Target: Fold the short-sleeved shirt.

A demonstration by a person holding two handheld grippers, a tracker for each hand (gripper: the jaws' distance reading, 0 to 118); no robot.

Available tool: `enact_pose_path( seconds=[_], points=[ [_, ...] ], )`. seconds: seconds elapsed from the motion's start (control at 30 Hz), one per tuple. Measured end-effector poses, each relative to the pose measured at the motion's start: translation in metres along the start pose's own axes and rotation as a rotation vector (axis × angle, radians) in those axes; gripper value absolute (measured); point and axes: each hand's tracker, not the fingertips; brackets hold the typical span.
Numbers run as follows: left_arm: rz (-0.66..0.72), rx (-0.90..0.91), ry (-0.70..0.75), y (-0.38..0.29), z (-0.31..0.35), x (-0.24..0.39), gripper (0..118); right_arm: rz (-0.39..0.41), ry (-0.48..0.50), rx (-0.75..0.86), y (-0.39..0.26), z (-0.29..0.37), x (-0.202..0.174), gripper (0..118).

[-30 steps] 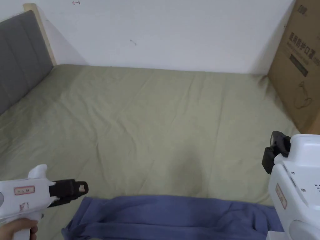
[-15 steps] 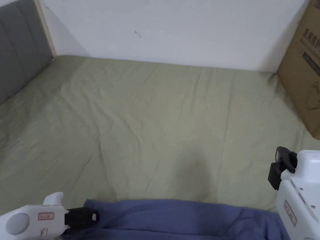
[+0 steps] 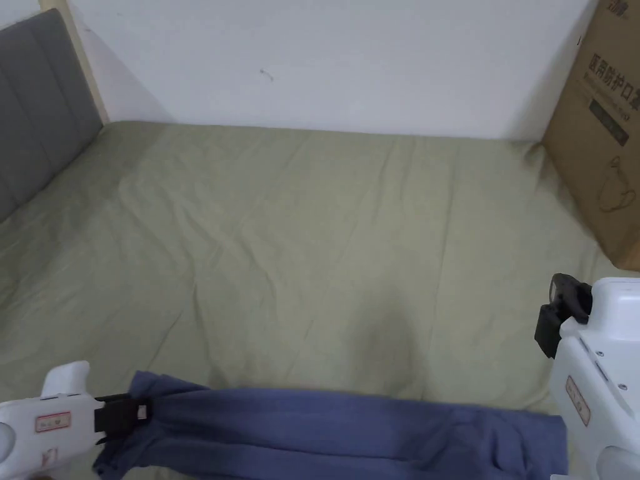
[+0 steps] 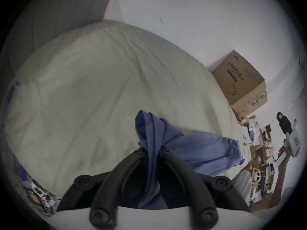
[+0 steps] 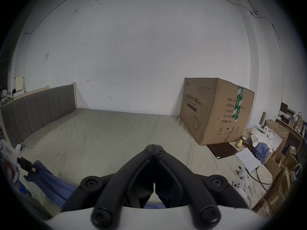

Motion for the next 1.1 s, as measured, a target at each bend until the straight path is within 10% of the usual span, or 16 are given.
enact_pose_path(
  seconds=[0.43, 1.0, 1.1],
  points=[
    [-0.028, -0.002, 0.045, 0.008, 0.03, 0.072, 11, -0.032, 0.026, 0.034, 0.001, 0.017, 0.016, 0],
    [-0.13, -0.248, -0.046, -0.047, -0.118, 0.231, 12, -0.031, -0.012, 0.042, -0.004, 0.035, 0.046, 0],
    [-0.164, -0.264, -0.01, -0.056, -0.127, 0.243, 37, -0.025, -0.025, 0.038, -0.006, 0.037, 0.051, 0]
  ],
)
